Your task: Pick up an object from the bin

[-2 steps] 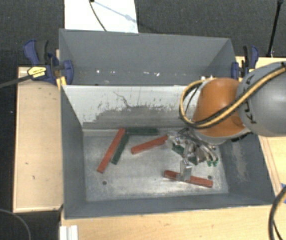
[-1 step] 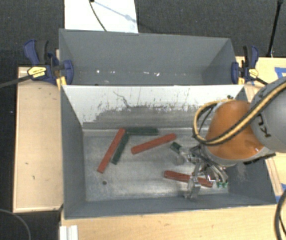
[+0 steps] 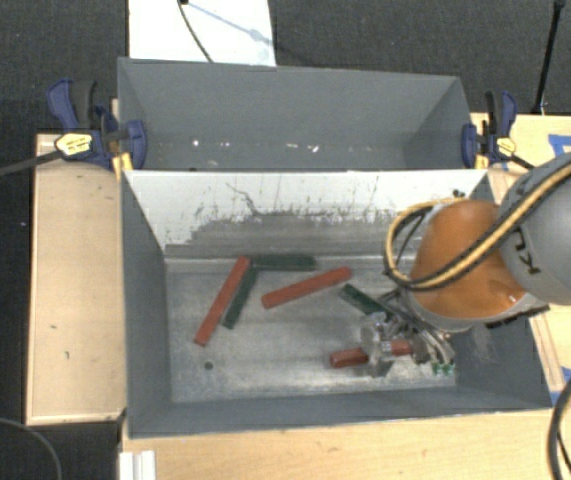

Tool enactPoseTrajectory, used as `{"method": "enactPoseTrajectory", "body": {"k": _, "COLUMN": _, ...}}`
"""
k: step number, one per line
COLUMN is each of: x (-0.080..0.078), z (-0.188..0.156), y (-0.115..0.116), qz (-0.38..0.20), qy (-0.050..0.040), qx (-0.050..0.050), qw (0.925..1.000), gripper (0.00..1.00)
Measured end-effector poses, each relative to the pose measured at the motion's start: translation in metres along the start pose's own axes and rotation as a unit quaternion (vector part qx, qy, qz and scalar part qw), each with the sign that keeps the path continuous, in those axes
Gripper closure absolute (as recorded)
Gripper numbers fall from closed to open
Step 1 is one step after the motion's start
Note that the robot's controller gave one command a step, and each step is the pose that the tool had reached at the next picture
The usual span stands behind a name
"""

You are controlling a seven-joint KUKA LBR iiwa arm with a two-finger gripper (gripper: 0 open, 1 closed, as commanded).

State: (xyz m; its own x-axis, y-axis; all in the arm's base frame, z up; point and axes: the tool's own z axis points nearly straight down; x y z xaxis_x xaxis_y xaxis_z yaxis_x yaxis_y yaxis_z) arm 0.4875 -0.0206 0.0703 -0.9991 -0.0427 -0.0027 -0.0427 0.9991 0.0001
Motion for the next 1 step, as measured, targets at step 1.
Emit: {"method": "enactPoseTrajectory", "body": {"k": 1, "x": -0.0006, "z": -0.1392, "y": -0.0298, "qz": 0.000, "qy": -0.0040, "qx": 0.001, "qw": 1.0000, "gripper": 1.00}}
